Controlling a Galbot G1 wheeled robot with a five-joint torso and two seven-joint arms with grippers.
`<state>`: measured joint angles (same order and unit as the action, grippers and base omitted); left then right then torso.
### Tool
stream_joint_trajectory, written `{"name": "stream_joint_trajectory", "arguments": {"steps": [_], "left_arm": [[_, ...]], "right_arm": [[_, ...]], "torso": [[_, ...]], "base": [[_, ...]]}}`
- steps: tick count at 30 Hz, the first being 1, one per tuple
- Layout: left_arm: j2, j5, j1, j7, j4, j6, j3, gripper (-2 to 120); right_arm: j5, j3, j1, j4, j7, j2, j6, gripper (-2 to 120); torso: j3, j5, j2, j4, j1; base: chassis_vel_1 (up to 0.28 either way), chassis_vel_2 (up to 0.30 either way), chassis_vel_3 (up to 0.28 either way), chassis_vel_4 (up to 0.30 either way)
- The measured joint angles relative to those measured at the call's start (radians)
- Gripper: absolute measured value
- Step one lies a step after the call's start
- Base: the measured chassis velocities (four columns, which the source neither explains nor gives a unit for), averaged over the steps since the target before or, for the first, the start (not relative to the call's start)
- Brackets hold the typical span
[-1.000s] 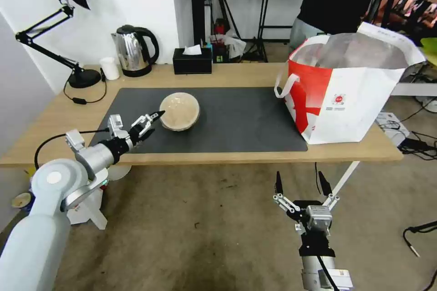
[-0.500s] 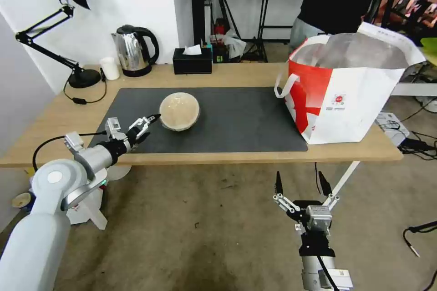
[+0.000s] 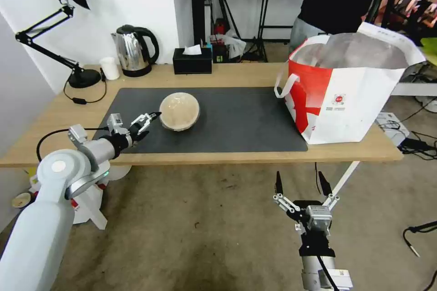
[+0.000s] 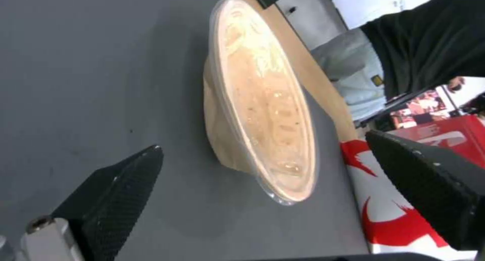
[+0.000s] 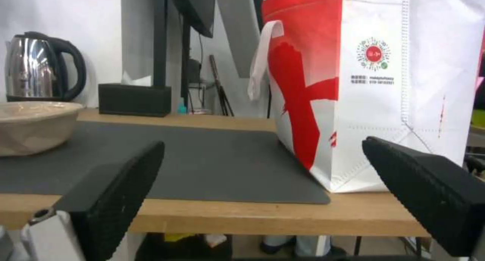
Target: Pick up the trash from the table and place it into the takeout bag.
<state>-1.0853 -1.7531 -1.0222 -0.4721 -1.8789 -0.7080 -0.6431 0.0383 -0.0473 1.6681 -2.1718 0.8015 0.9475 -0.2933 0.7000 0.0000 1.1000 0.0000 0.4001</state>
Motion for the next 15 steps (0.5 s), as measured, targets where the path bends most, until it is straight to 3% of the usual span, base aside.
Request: {"name": "stream_joint_trajectory", "arguments": {"steps": [1, 5, 15], "left_arm": [[0.002, -0.022, 0.016, -0.043, 0.009, -0.001, 0.008, 100], [0.004, -0.038, 0.038, -0.099, 0.022, -0.004, 0.026, 100], [0.005, -0.056, 0.08, -0.152, 0.045, -0.003, 0.06, 100]], "right_arm": [[0.0, 0.0, 0.0, 0.0, 0.0, 0.0, 0.0, 100], [0.0, 0.0, 0.0, 0.0, 0.0, 0.0, 0.0, 100], [0.0, 0.0, 0.0, 0.0, 0.0, 0.0, 0.0, 100]], "torso": [[0.0, 0.0, 0.0, 0.0, 0.0], [0.0, 0.0, 0.0, 0.0, 0.0], [0.0, 0.0, 0.0, 0.0, 0.0]], "base": [[0.0, 0.0, 0.0, 0.0], [0.0, 0.0, 0.0, 0.0], [0.0, 0.0, 0.0, 0.0]]}}
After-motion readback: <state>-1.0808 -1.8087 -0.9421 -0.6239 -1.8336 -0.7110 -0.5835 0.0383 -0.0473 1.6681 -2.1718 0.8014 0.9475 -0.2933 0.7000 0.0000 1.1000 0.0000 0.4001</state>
